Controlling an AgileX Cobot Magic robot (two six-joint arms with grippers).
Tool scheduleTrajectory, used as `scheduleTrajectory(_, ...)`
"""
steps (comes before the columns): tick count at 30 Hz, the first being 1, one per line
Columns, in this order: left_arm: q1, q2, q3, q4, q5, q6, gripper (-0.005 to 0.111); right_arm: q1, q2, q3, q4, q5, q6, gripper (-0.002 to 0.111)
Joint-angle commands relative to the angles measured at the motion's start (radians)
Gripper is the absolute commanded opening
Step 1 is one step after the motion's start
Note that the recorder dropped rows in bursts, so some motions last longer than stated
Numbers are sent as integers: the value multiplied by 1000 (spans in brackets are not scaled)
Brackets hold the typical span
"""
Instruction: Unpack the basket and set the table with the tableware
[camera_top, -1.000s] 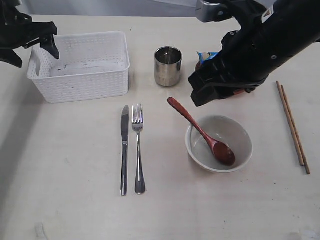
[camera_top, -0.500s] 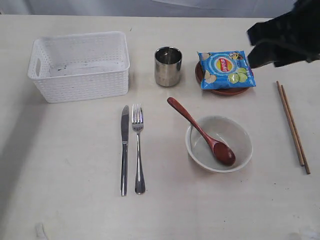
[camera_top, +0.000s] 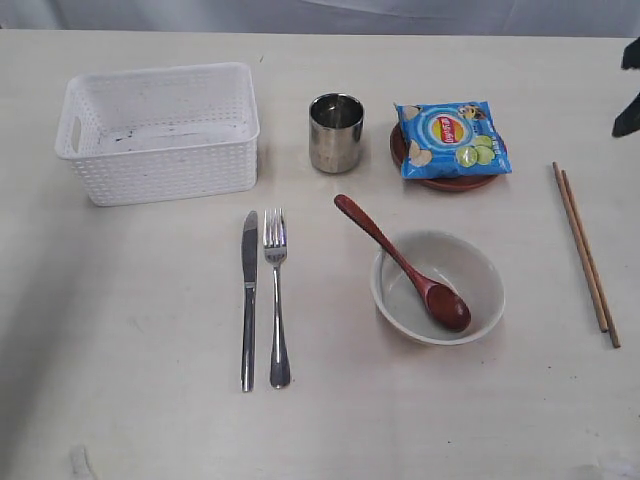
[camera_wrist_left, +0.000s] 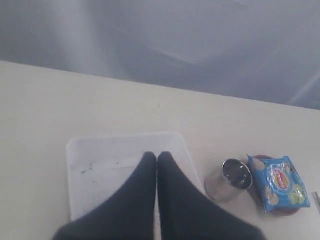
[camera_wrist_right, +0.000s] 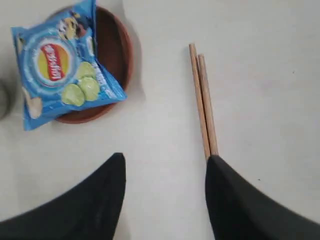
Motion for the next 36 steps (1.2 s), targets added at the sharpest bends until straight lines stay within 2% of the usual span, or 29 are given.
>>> scheduleTrajectory(1, 1, -101, 115, 9, -51, 15, 0, -3, 158, -6, 8, 38, -35, 48)
scheduleTrajectory(5, -6, -148, 280, 14, -187, 15, 0, -3, 293, -6, -77, -9, -34, 48)
scheduleTrajectory(8, -60, -148, 346, 31, -258, 23, 0, -3, 317, -6, -107, -58, -34, 48)
scheduleTrajectory(11, -103, -148, 358, 31, -271, 61, 0, -3, 317, -4, -130, -87, -34, 48)
scheduleTrajectory(18, -105, -148, 358, 31, -277, 80, 0, 67, 317, 86, -210, -241, -7, 48)
scheduleTrajectory(21, -105, -148, 358, 31, -277, 80, 0, 86, 328, 86, -230, -254, -1, 47)
scheduleTrajectory(24, -105, -148, 358, 31, -277, 80, 0, 86, 359, 86, -235, -252, -1, 37)
scheduleTrajectory(31, -105, -148, 358, 31, -277, 91, 0, 86, 372, 86, -242, -227, -4, 0)
scheduleTrajectory(36, -105, -148, 358, 31, -277, 91, 0, 86, 370, 84, -242, -212, -4, 0)
